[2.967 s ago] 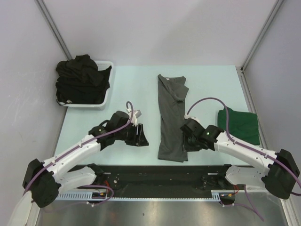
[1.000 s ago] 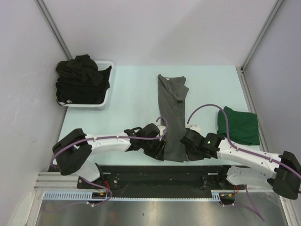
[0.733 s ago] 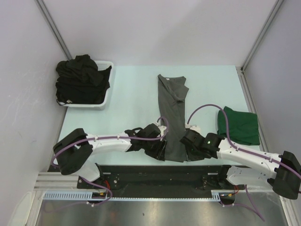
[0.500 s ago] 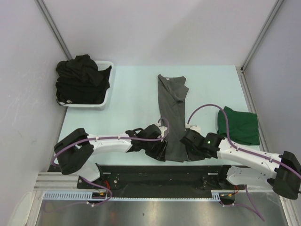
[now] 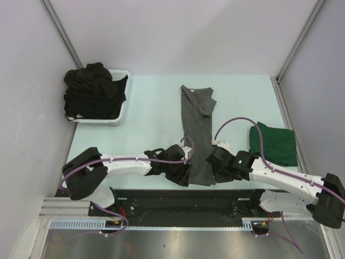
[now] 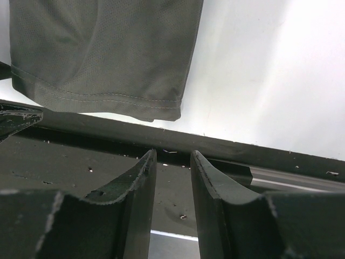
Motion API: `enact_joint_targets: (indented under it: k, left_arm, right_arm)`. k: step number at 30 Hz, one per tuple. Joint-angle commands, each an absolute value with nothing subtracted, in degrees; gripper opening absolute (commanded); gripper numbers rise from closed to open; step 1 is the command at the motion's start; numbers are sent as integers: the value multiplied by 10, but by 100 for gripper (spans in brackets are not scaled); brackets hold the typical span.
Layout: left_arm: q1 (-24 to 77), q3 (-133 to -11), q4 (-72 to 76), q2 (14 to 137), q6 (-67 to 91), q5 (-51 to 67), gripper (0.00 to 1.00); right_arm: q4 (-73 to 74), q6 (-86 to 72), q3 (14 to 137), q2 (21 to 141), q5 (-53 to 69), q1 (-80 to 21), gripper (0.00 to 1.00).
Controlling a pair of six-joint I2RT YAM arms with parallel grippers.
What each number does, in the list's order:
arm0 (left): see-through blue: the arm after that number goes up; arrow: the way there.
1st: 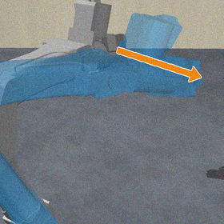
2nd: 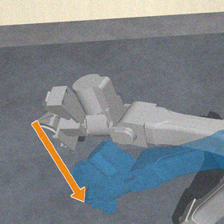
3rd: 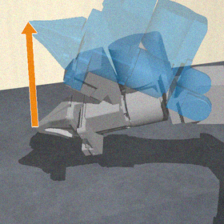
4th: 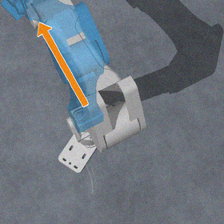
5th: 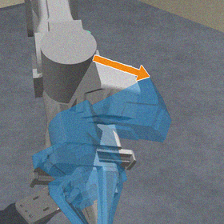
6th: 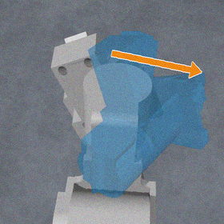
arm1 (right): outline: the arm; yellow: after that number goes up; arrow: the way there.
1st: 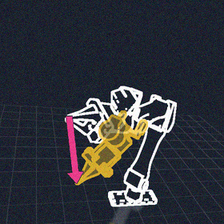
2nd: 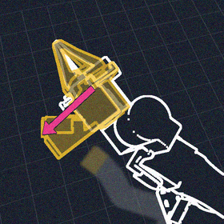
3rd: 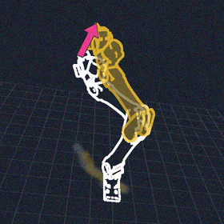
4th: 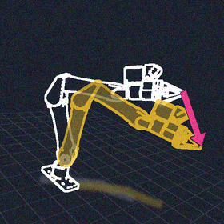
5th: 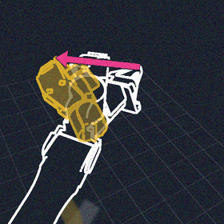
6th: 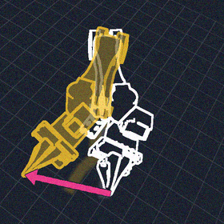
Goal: Fold and stack the t-shirts
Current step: Grab the bottom of the folded rectangular tshirt with both arms
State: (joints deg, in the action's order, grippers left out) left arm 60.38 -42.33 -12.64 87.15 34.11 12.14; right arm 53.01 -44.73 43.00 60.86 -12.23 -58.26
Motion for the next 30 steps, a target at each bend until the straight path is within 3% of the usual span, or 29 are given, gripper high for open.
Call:
enact_joint_targets:
  k: [1,15,29,30]
  left_arm:
    - [608,-431,-138,869,340,98,58]
    - [607,-456,-127,911,334,107,58]
    - [608,-448,-143,906,330,114,31]
    - [608,-448,-143,905,330,115,25]
  right_arm:
    - [531,-441,452,613,-137,-583,37]
    - [541,-434,456,613,-138,-580,37]
    - [522,-434,458,628,-134,-577,37]
    - [521,-434,458,629,-134,-577,37]
